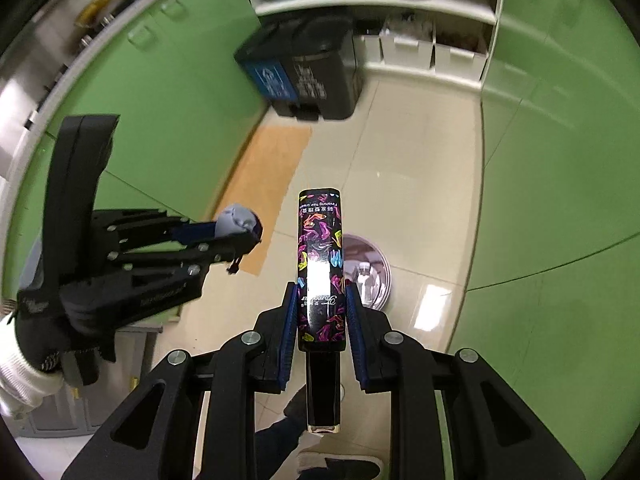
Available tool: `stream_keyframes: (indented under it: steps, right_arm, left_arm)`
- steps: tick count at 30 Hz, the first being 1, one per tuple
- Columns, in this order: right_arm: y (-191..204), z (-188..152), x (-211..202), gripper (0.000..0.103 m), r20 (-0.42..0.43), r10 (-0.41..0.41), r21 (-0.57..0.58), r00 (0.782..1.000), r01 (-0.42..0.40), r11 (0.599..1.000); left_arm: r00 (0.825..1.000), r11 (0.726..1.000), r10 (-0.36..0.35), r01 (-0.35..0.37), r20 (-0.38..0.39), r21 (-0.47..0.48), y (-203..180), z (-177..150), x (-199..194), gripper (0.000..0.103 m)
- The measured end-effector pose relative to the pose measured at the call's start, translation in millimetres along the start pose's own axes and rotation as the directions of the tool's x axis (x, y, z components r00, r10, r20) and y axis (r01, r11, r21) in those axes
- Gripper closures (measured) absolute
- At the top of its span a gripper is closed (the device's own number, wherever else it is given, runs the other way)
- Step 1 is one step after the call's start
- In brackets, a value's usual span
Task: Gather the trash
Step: 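Carry the tube and tissue over the pink wastebasket with both grippers, then open both grippers to drop the tube and tissue into the wastebasket, then move both open grippers back to the counter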
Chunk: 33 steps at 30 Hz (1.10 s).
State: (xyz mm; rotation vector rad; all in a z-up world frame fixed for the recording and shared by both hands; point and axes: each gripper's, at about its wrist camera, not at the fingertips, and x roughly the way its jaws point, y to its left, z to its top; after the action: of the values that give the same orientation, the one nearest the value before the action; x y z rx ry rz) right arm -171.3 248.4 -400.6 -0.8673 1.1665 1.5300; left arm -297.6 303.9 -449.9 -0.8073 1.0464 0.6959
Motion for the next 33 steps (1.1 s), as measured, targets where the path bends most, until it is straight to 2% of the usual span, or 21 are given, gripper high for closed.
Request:
stream_keyframes:
  steps: [1, 2, 3, 5, 8, 12, 19, 25, 26, 27, 28, 29, 33]
  right_arm:
    - [-0.3, 0.3, 10.4, 0.080, -0.006, 0.001, 0.003, 1.000, -0.001, 1.000]
    - [-2.4, -0.1, 23.9, 0.080, -0.012, 0.002, 0.004, 1.000, -0.002, 1.000]
    - [-3.6, -1.4, 32.9, 0.080, -0.017, 0.002, 0.005, 1.000, -0.002, 1.000]
    - [-6.8, -2.2, 52.0, 0.080, -0.031, 0.006, 0.009, 1.000, -0.006, 1.000]
    - [-6.6, -3.2, 71.7, 0.080, -0.049, 0.008, 0.002, 0.999, -0.008, 1.000]
    - [-3.6, -3.1, 89.9, 0.080, -0.071, 0.017, -0.008, 0.997, -0.018, 1.000]
    - [6.6, 8.4, 119.1, 0.080, -0.088, 0.039, -0.029, 0.995, -0.042, 0.999]
    - [11.7, 15.8, 135.2, 0.077, -0.082, 0.029, -0.043, 0.996, -0.032, 0.999]
    - [11.4, 15.1, 135.1, 0.061, -0.079, 0.023, -0.042, 0.997, -0.026, 0.999]
    - [10.3, 15.3, 134.6, 0.029, -0.069, 0.016, -0.036, 0.997, -0.019, 0.999]
    - [8.6, 14.8, 131.9, 0.018, -0.049, 0.012, -0.026, 0.999, -0.014, 1.000]
    - [7.5, 14.0, 128.6, 0.012, -0.032, 0.011, -0.022, 0.999, -0.012, 1.000]
    - [3.4, 10.4, 124.5, 0.007, -0.050, -0.005, 0.005, 0.999, 0.005, 1.000]
  left_arm:
    - [1.000, 1.000, 0.000, 0.000, -0.003, -0.002, 4.7, 0.4, 11.8, 0.076]
    - [1.000, 1.000, 0.000, -0.001, -0.007, -0.010, 12.3, -0.8, 25.2, 0.062]
    - [1.000, 1.000, 0.001, -0.001, -0.005, -0.016, 16.5, -2.8, 33.2, 0.036]
    - [1.000, 0.999, -0.005, 0.005, 0.001, -0.034, 29.2, -3.7, 50.1, 0.012]
    - [1.000, 0.998, -0.003, 0.003, -0.007, -0.064, 42.4, -7.0, 64.7, 0.003]
    - [1.000, 0.995, -0.012, 0.012, -0.008, -0.104, 58.5, -9.3, 66.1, 0.003]
    - [1.000, 0.987, 0.002, 0.001, 0.021, -0.160, 87.6, -17.1, 44.3, 0.003]
    - [0.999, 0.985, 0.024, -0.018, 0.034, -0.173, 100.2, -25.1, 31.3, 0.003]
    - [0.999, 0.984, 0.026, -0.020, 0.036, -0.174, 101.3, -25.8, 29.9, 0.003]
    - [0.999, 0.984, 0.029, -0.022, 0.037, -0.176, 101.8, -26.7, 28.4, 0.003]
    - [0.999, 0.984, 0.031, -0.024, 0.037, -0.177, 102.4, -27.3, 27.2, 0.003]
    - [0.999, 0.984, 0.032, -0.025, 0.037, -0.179, 102.7, -28.0, 25.7, 0.003]
    - [0.999, 0.986, 0.030, -0.024, 0.034, -0.167, 95.6, -28.2, 21.6, 0.003]
